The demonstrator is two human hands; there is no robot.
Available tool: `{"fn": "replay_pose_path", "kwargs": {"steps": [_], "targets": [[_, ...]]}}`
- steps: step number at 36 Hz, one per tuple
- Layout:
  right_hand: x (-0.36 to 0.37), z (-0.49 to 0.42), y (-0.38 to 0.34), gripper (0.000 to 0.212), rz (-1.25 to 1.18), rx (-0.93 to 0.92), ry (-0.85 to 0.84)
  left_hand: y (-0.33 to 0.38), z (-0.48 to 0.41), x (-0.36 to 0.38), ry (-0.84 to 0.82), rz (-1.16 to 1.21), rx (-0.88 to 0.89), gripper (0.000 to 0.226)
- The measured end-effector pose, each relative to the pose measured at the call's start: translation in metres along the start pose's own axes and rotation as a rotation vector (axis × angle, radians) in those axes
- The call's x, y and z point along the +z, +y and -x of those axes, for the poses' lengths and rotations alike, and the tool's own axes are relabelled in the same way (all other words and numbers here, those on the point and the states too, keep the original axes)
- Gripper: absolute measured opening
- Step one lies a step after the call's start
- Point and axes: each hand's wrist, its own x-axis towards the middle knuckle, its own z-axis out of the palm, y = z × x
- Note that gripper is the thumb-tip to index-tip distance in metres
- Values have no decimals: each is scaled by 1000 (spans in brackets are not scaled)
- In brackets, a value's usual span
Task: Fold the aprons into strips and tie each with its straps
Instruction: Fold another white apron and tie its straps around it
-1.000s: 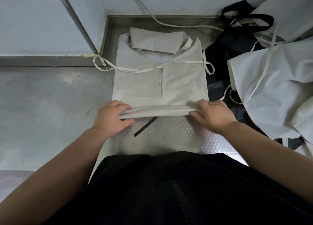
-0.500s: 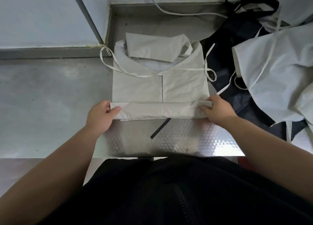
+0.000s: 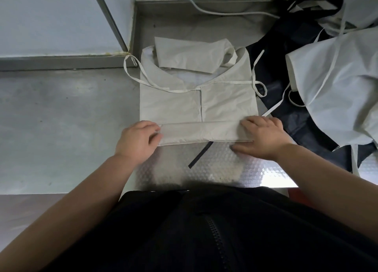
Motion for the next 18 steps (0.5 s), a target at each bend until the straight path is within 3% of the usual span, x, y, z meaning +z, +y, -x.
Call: {"fn": "replay_pose_path", "kwargs": {"steps": [4, 9, 12, 15, 18], "targets": [[-6, -6, 2, 57, -15, -39, 50, 0, -3, -8, -131, -74, -48, 77], [-14, -15, 7, 43, -180, 15, 98, -10, -10, -14, -125, 72, -61, 54], [-21, -19, 8, 41, -464, 149, 65, -5, -18, -24, -150, 284, -203, 6], [-31, -23, 8, 48, -718, 242, 27, -7, -28, -29, -136, 490, -305, 16], [-33, -27, 13, 47, -713, 276, 33, -12, -38, -29, -97, 553, -367, 13]]}}
